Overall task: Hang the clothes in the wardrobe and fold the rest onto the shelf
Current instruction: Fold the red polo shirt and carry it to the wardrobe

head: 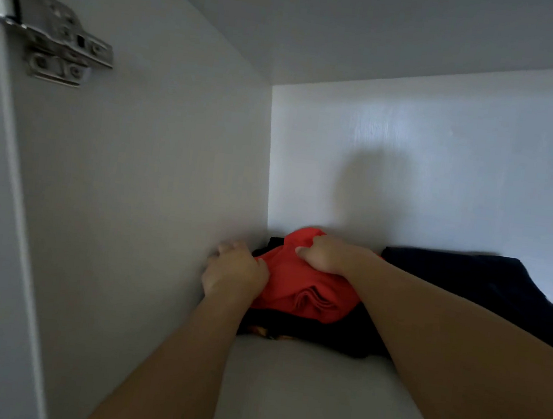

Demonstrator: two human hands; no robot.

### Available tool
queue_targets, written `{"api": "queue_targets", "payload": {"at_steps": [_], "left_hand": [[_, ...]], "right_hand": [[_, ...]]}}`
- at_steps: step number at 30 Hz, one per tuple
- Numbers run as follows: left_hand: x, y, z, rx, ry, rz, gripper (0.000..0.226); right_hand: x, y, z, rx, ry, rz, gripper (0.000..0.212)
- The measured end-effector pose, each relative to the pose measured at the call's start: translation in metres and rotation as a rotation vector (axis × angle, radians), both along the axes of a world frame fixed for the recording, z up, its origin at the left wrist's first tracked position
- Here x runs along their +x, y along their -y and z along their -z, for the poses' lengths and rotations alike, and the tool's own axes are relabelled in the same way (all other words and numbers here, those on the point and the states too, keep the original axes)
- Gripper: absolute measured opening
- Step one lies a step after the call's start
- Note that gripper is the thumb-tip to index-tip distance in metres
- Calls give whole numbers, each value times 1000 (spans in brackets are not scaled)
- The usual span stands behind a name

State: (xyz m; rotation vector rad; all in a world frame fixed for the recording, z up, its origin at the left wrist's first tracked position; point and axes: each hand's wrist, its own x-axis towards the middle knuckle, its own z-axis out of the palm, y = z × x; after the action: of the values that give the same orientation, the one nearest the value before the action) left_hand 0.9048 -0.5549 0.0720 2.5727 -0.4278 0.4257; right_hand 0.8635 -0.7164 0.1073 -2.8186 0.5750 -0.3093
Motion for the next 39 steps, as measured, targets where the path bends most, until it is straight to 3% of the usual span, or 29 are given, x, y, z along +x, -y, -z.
{"api": "queue_targets", "payload": {"at_steps": [5, 11, 17, 22, 29, 39], "left_hand": [[-41, -27, -7, 18, 155, 74, 42], [-120, -83, 1, 140, 380, 52, 44], [-215, -167, 15, 172, 481, 12, 58], [-280, -229, 23, 253, 503, -75, 53], [-345, -293, 27, 357, 598, -224, 57], [-409, -385, 36, 230, 683, -419, 70]], "right_hand": [[-60, -20, -10, -81, -12, -40, 60], [-155, -67, -13, -64, 187, -214, 48], [-249, -129, 5, -91, 275, -229, 51], [-306, -186, 22, -128, 348, -281, 61], [-336, -255, 22, -180, 387, -416, 65], [-350, -367, -3, -383, 620, -683, 76]]}}
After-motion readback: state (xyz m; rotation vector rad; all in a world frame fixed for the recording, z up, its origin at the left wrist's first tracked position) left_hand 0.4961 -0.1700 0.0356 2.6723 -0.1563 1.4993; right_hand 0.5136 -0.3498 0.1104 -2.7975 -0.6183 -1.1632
